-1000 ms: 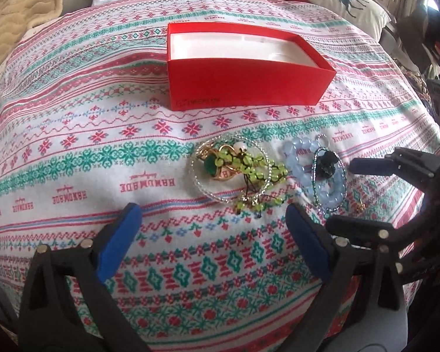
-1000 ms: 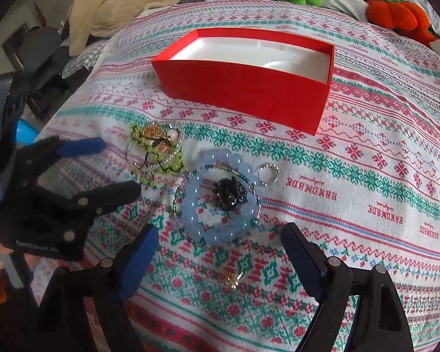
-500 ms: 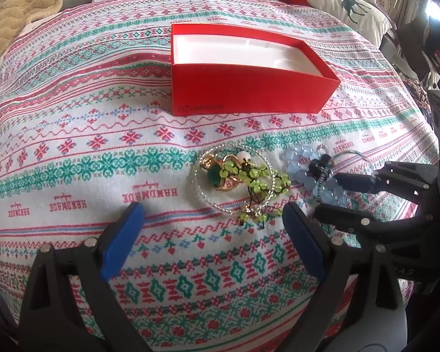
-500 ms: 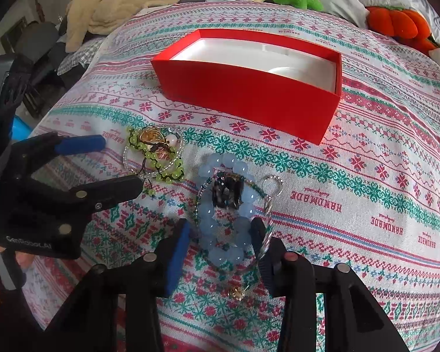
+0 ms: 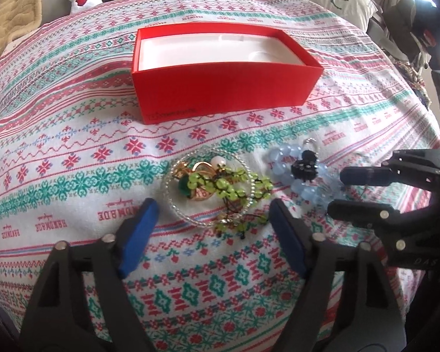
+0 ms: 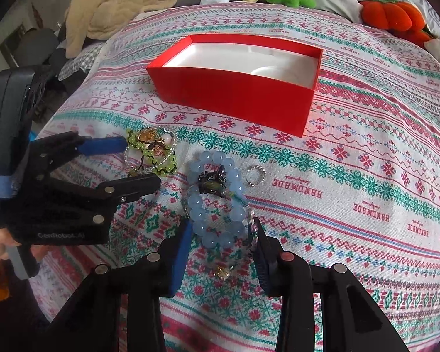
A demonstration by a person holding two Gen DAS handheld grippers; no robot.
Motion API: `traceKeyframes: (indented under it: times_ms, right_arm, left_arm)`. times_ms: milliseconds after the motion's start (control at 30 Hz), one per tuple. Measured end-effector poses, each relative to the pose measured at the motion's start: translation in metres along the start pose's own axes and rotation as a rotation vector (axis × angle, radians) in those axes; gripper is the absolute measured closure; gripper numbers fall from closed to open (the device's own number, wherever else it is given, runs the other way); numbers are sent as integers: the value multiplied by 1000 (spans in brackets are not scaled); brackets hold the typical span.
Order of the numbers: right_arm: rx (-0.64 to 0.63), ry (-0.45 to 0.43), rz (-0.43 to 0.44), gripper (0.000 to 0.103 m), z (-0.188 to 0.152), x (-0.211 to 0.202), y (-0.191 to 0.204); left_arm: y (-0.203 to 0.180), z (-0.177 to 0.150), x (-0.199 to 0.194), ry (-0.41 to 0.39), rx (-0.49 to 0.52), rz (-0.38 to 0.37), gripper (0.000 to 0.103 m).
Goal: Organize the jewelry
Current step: 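Lower the left tool toward the silver beaded bracelet while the right tool approaches the dark-beaded bracelet, then close the left tool on the silver bracelet while the right tool closes on the dark-beaded bracelet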
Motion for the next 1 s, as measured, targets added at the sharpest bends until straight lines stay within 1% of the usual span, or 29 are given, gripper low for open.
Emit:
traceKeyframes:
  times_ms: [100, 333, 433, 533, 633, 667, 700, 767, 900, 1000]
  right_arm:
    - [3, -4, 8, 63, 0, -5, -1]
    - [4, -17, 23, 64, 1, -13, 2]
    - [14, -16, 20, 66, 1, -15, -2]
    - [28, -16, 21, 71, 1, -17, -8]
    - [36, -15, 10, 76, 1, -19, -13]
    - [41, -15, 4, 79, 2, -19, -16]
    - [45, -15, -2, 80, 2, -18, -18]
    - [53, -14, -9, 81, 2, -17, -21]
    - [43, 4, -19, 87, 1, -10, -20]
    - [17, 41, -51, 90, -4, 1, -19]
  left_arm:
    - [-2, 0, -1, 0, -1, -8, 35]
    - [1, -5, -1, 2, 6, 7, 38]
    - [2, -5, -5, 20, -23, -6, 38]
    - [8, -6, -14, 24, -66, -28, 38]
    - [18, -7, -25, 18, -100, -25, 39]
    - [23, -7, -28, 18, -114, -16, 41]
    - [27, -8, -29, 17, -126, -8, 46]
    - [36, -8, -30, 16, -170, 1, 54]
    - [44, -7, -21, 24, -221, 9, 68]
    - [43, -3, -13, 22, -221, 27, 73]
Point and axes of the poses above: each gripper's, at about its wrist camera, not at the fingertips, and x roughly the way its jaws point, y to its left, z to its top, the point moved 8 cm from there along x, roughly the way its jaws point, and after that the axes turned 8 degrees about -y, right-handed, at the moved point
